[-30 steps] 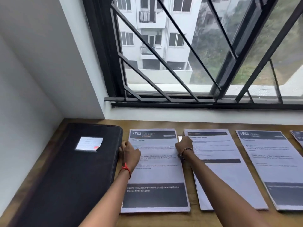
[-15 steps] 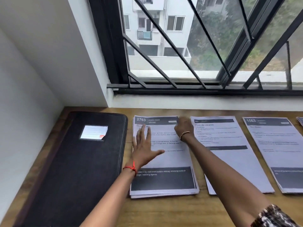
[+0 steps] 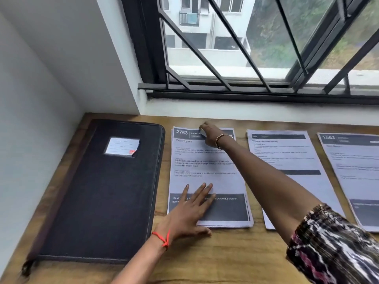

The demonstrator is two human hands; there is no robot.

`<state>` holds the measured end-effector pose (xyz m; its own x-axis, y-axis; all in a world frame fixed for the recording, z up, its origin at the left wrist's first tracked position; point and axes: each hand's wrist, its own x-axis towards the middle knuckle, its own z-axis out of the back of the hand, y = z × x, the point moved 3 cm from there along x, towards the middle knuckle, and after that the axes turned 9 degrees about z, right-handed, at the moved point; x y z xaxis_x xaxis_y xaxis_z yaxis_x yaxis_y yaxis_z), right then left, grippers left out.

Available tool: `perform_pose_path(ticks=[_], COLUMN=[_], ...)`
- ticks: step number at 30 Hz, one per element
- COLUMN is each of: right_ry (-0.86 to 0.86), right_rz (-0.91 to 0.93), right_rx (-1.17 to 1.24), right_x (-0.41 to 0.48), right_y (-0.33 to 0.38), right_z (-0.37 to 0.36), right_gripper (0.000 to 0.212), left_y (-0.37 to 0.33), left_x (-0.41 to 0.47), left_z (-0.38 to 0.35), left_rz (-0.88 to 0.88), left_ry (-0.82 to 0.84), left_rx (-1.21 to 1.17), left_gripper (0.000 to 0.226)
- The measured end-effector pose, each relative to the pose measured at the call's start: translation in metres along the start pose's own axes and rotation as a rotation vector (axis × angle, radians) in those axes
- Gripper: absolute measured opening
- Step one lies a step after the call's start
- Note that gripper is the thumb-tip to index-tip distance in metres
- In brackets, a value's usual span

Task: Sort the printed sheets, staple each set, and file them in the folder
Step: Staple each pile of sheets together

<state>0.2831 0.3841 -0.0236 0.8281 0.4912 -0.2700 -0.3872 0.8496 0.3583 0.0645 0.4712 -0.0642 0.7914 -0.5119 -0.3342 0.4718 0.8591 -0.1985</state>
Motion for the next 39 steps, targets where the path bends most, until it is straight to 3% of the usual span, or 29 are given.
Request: perform_pose_path(ticks=[6, 9, 11, 15, 18, 23, 26, 32, 36, 39], right_ry=[-0.007, -0.009, -0.015, -0.076, -0.210, -0.399, -0.331, -0.114, -0.088, -0.139], right_rz=[0.050, 0.058, 0.056, 0.026, -0.101, -0.483, -0.608, -0.593, -0.598, -0.574], right_rx=[-0.101, -0.092, -0.082, -0.075, -0.056, 0.184, 0.297, 0.336, 0.366, 0.427], right_x=[0.009, 0.009, 0.008, 0.003, -0.006, -0.037, -0.060, -0.105, -0.126, -0.139], right_y=[0.002, 0.000, -0.001, -0.006, -0.013, -0.033, -0.046, -0.045, -0.031, -0.025], right_z=[0.001, 0.004, 0.005, 0.005, 0.012, 0.019, 0.014, 0.007, 0.003, -0.005], right_gripper=[0.042, 0.037, 0.036, 0.045, 0.041, 0.040, 0.038, 0.016, 0.032, 0.020], left_y=[-0.001, 0.002, 0.005, 0.009, 0.016, 0.036, 0.043, 0.048, 0.048, 0.045], left_x=[0.000, 0.000, -0.004, -0.005, -0.005, 0.002, 0.006, 0.003, 0.004, 0.003], left_z=[0.009, 0.007, 0.003, 0.003, 0.014, 0.032, 0.038, 0.038, 0.033, 0.033], left_rz=[0.020, 0.022, 0.085, 0.176, 0.320, 0.516, 0.583, 0.687, 0.692, 0.685], left_ry=[0.021, -0.054, -0.026, -0.117, -0.217, -0.425, -0.474, -0.521, -0.482, -0.504], left_rx=[-0.034, 0.022, 0.094, -0.021, -0.216, -0.617, -0.786, -1.010, -1.036, -1.069], left_gripper=[0.088, 0.088, 0.097, 0.118, 0.112, 0.103, 0.088, 0.074, 0.070, 0.066])
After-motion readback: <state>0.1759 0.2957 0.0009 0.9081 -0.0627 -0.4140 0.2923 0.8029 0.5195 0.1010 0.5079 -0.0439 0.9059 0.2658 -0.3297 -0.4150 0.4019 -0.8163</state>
